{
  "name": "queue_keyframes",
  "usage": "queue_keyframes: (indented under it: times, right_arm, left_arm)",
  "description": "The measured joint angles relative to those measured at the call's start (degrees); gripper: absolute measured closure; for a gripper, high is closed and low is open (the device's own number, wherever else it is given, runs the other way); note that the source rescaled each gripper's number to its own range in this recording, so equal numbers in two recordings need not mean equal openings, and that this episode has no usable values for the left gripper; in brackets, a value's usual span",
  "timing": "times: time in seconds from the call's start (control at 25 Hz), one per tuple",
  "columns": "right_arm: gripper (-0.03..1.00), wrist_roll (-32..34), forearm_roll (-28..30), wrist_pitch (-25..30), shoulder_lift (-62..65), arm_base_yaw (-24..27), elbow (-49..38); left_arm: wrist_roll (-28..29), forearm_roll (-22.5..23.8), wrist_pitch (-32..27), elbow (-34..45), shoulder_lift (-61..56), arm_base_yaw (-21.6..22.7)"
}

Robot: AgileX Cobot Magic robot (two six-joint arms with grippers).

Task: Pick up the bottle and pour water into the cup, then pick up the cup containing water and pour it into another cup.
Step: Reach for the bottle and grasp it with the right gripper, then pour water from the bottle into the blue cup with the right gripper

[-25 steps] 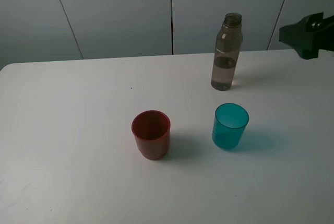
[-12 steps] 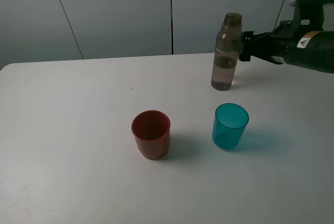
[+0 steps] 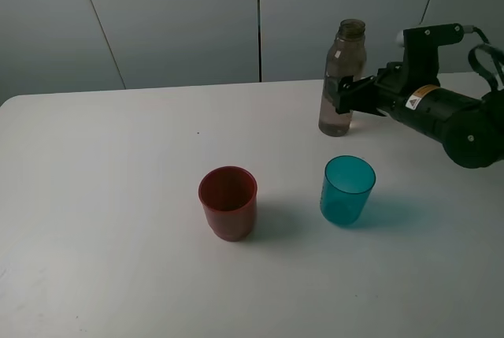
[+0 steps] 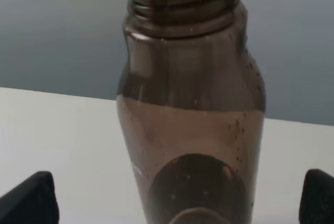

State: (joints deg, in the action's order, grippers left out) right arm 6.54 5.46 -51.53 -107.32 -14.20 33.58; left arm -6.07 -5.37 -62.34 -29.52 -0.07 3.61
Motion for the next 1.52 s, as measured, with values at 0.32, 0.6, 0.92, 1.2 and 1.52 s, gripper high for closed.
queue_keyframes:
  times: [0.32, 0.6, 0.92, 1.2, 1.52]
  right_arm:
    - [-0.03, -0.74, -0.24, -4.29, -6.22, 0.00, 5.34]
    - [-0.03, -0.88, -2.02, -0.13, -9.34, 0.00, 11.89]
    - [-0.03, -1.13, -2.26, 4.94, -12.30, 0.00, 16.10]
    - [0.97, -1.66, -3.51, 6.22, -12.30, 0.00, 16.41]
    - [0.97, -1.66, -3.72, 6.33, -12.30, 0.00, 16.41]
  left_arm:
    - [0.00, 0.00, 0.00, 0.00, 0.00, 0.00]
    - [0.00, 0.00, 0.00, 0.00, 0.00, 0.00]
    - [0.00, 0.00, 0.00, 0.23, 0.00, 0.00]
    - [0.00, 0.00, 0.00, 0.23, 0.00, 0.00]
    - [0.00, 0.00, 0.00, 0.23, 0.00, 0.00]
